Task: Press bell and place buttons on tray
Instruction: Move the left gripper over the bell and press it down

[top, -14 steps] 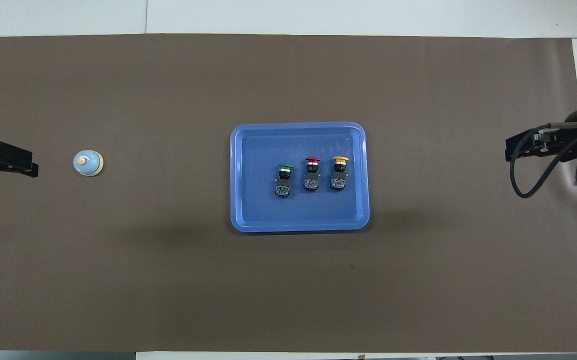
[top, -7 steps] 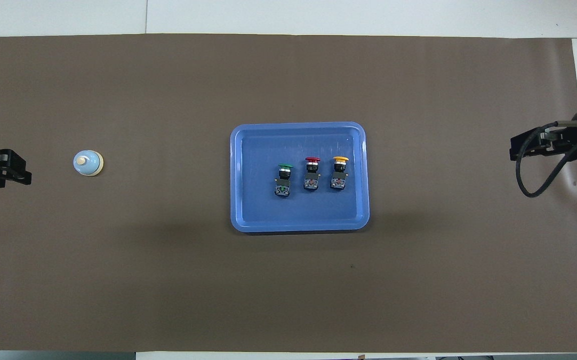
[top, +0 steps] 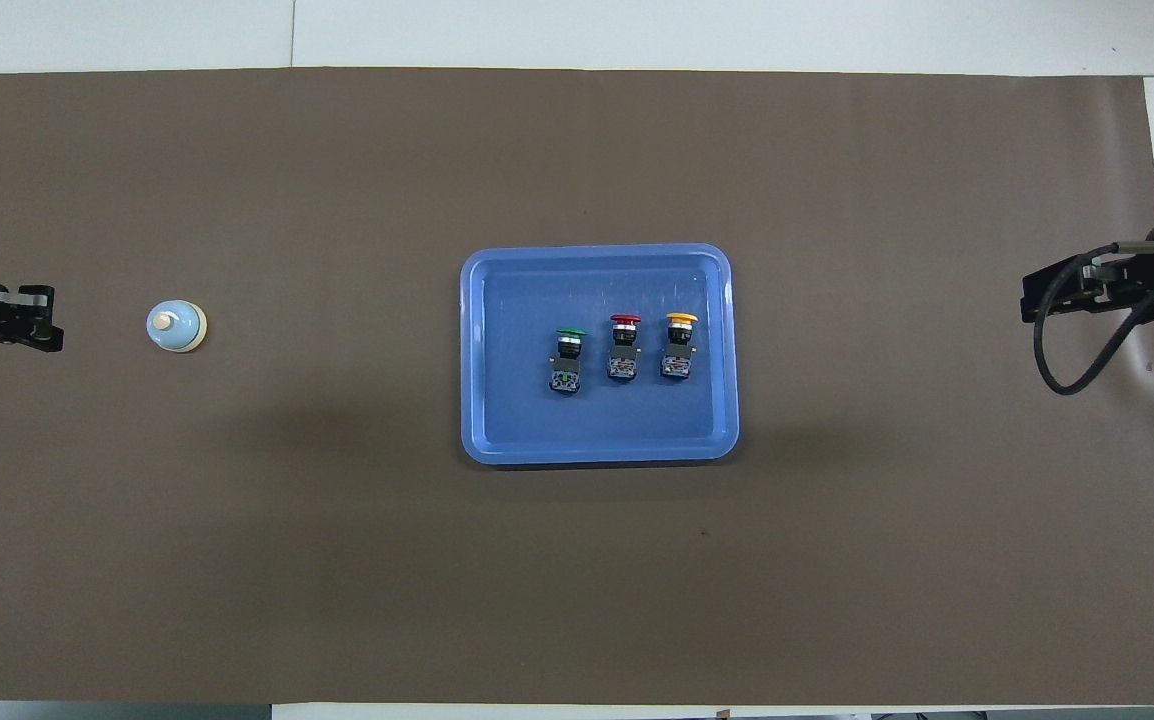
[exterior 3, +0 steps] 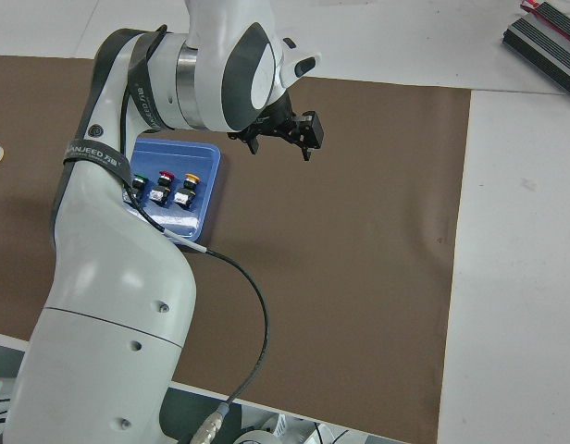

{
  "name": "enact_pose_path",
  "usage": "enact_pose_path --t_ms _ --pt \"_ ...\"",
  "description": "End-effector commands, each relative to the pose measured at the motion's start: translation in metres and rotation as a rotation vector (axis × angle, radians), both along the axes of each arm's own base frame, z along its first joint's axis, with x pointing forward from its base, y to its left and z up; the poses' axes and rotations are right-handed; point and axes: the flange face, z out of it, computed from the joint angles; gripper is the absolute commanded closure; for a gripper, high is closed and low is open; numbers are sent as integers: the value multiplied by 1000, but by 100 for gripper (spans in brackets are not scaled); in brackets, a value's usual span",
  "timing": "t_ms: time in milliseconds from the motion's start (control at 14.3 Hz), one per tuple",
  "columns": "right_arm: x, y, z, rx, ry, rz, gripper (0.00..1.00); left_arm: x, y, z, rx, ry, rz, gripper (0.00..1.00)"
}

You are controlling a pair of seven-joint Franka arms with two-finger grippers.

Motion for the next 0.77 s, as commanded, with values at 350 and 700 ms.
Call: enact_pose_path --t_ms 350,700 --pt "-5 -3 5 -5 5 8 0 20 34 -69 19 -45 9 100" --pt "-5 -3 5 -5 5 8 0 33 33 -111 19 -59 5 100"
